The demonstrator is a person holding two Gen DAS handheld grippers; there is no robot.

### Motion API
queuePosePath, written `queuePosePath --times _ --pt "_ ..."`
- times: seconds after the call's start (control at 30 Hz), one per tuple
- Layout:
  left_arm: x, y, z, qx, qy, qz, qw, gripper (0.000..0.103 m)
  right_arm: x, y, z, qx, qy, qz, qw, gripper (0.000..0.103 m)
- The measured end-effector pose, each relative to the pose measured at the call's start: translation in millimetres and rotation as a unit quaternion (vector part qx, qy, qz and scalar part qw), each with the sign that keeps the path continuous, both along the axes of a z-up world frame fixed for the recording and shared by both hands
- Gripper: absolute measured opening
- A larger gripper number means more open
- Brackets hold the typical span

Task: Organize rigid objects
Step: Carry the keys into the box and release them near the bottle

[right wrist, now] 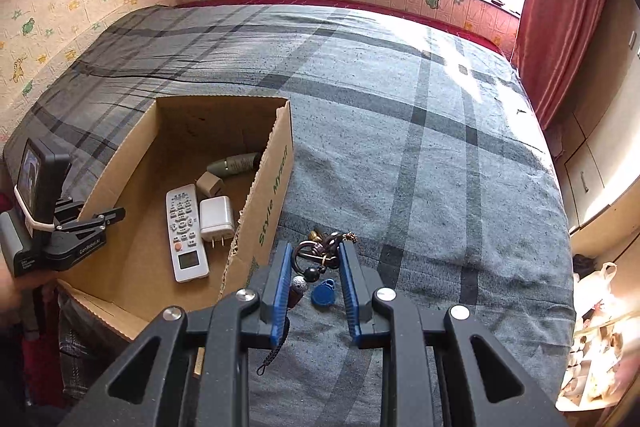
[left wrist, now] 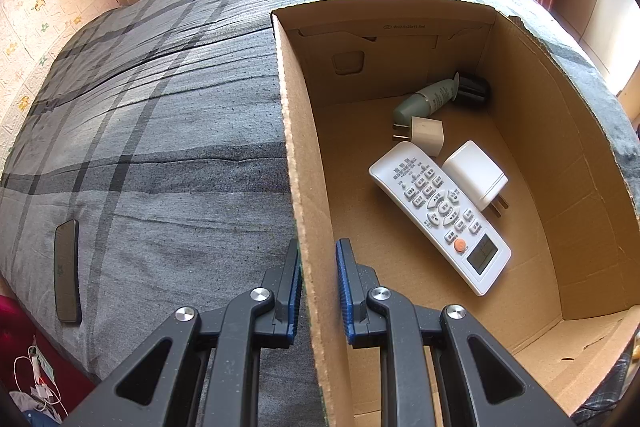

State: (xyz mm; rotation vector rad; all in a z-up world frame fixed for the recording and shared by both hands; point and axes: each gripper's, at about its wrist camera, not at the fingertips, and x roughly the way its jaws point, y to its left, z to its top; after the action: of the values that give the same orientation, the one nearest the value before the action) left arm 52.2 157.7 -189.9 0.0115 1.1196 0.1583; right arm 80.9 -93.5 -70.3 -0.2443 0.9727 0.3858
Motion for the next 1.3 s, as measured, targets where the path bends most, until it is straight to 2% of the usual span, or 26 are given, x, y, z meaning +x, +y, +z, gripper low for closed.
queuePosePath --times 0.17,0.2,0.23,0.67,1.3 --pt "0.5 -1.3 -0.3 0.000 0.001 -0.001 1.0000 0.019 7.5 21.0 11.2 0.003 -0.008 0.019 1.000 0.021" --pt "0.4 -1.2 -0.4 -0.001 0.001 -0.001 1.0000 0.019 8.9 25.8 12.6 0.001 -0.009 0.022 1.000 0.013" --pt "0.7 -0.7 0.1 -0.002 0.000 0.000 1.0000 0.019 10.2 30.5 13.1 0.001 -0.009 0.027 1.000 0.009" --pt "-0.2 1.9 0.2 -0.010 -0.001 0.000 0.9999 0.019 29.1 94.6 11.4 0.000 -0.009 0.080 0.997 0.008" --pt "0.2 5.5 -0.4 -0.020 0.000 0.001 0.9998 0.019 80.1 157.4 -66.6 -0.039 0.057 0.089 0.994 0.008"
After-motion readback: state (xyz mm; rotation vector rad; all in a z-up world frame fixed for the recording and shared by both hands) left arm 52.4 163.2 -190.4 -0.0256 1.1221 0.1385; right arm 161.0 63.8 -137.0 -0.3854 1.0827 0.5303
